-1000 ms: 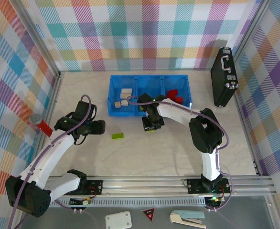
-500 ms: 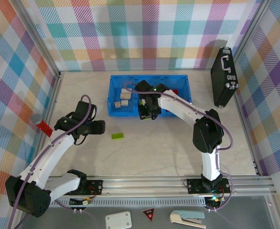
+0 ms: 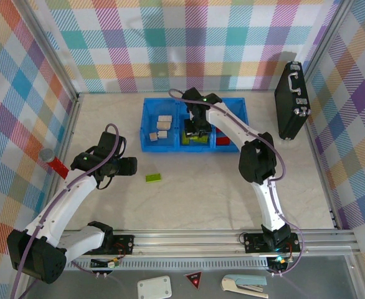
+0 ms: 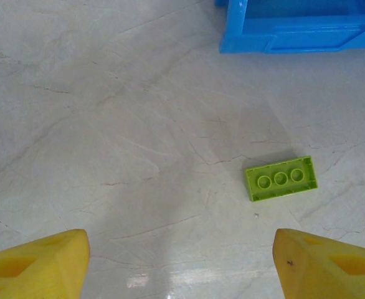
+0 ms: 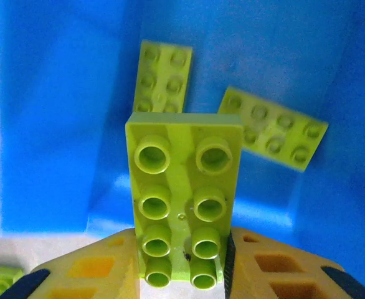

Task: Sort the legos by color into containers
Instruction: Place the lego in the container.

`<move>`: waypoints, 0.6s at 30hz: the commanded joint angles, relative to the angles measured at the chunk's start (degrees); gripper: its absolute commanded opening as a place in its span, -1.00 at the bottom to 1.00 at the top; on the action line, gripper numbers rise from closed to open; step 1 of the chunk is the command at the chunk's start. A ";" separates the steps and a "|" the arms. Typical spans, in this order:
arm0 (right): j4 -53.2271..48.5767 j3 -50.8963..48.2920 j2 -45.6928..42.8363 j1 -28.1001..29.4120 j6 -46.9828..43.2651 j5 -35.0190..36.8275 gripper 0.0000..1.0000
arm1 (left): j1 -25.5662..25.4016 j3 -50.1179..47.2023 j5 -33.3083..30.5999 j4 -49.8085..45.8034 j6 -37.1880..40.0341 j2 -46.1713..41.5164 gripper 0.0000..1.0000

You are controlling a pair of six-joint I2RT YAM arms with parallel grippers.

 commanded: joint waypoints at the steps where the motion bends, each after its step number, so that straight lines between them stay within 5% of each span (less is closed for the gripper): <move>1: -2.20 7.11 3.91 -0.83 -1.09 0.42 -0.30 | 0.59 -0.60 0.63 0.98 1.03 -0.06 0.55; 7: -1.63 16.08 10.76 -2.53 -0.33 1.42 -0.30 | 0.68 -0.60 0.82 0.98 1.02 0.04 0.54; 18: 8.49 16.34 15.29 -4.10 1.45 -3.32 -0.30 | 0.75 -0.46 1.32 1.15 1.11 0.16 0.55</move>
